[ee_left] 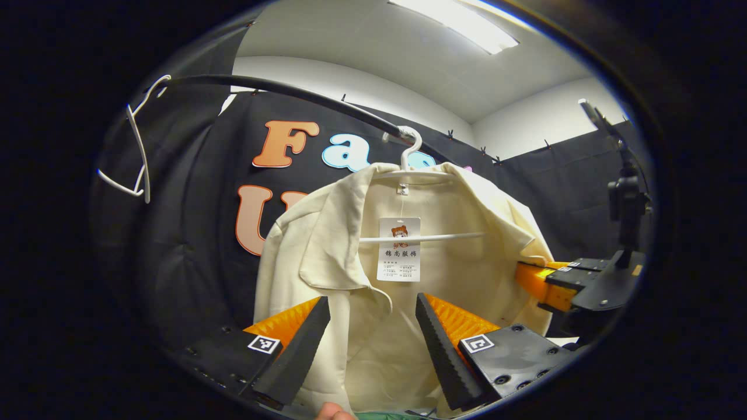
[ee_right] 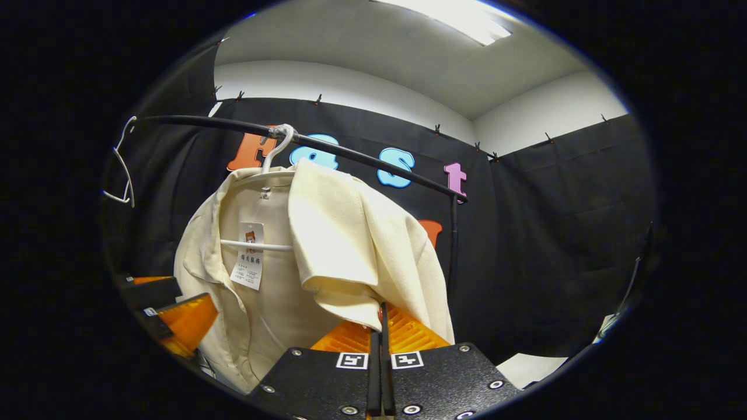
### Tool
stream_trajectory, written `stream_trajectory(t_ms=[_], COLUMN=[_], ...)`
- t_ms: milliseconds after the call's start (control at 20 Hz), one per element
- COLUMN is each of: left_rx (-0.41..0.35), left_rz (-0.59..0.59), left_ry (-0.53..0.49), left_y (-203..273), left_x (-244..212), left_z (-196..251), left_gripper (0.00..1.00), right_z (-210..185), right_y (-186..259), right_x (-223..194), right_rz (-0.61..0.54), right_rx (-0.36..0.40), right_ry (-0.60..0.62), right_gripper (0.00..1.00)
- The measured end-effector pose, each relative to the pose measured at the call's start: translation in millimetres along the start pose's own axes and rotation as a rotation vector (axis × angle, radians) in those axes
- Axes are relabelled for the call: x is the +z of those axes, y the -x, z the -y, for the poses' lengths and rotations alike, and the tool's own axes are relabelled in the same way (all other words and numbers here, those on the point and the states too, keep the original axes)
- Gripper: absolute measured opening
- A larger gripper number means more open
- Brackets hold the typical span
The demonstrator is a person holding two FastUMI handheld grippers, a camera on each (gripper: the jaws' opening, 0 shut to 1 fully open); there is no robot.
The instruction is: Grasp the clothes on the hanger with both hands and then place them into the laundry hamper below.
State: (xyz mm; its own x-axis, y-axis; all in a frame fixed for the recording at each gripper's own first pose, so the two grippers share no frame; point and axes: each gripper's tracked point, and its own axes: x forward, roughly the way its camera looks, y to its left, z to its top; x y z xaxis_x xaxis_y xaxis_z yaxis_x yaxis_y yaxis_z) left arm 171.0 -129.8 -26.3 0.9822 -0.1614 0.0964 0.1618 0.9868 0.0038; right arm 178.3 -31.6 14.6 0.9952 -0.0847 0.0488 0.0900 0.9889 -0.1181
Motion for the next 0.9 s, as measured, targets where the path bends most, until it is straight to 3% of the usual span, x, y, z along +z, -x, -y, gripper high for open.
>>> stream_trajectory(t_ms=[50, 150, 200, 350, 550, 650, 900], left_rx=[0.054, 0.128, 0.127, 0.138, 0.354, 0.419, 0.398], left_rz=[0.011, 0.014, 0.009, 0.025, 0.036, 0.059, 0.038], left_ry=[-0.023, -0.055, -0.055, -0.074, -0.123, -0.161, -0.231], left_y=[-11, -31, -40, -59, -41, -39, -48], left_x=[-5, -19, -25, -29, -26, -19, -14], left_z=[-5, -13, -11, -13, -73, -97, -114], left_gripper=[1.0, 0.96, 1.0, 0.96, 0.97, 0.96, 0.96], right_z=[-1, 0, 1, 2, 3, 2, -1], right_y=[1, 3, 4, 9, 11, 8, 7], right_x=[0, 2, 2, 2, 5, 6, 6], right_rz=[0.001, 0.001, -0.001, -0.004, -0.002, 0.0, -0.001], right_rx=[0.007, 0.019, 0.025, 0.035, 0.04, 0.037, 0.042], right_ry=[-0.001, 0.004, 0.005, -0.002, -0.004, -0.006, -0.021], right_gripper=[0.0, 0.0, 0.0, 0.0, 0.0, 0.0, 0.01])
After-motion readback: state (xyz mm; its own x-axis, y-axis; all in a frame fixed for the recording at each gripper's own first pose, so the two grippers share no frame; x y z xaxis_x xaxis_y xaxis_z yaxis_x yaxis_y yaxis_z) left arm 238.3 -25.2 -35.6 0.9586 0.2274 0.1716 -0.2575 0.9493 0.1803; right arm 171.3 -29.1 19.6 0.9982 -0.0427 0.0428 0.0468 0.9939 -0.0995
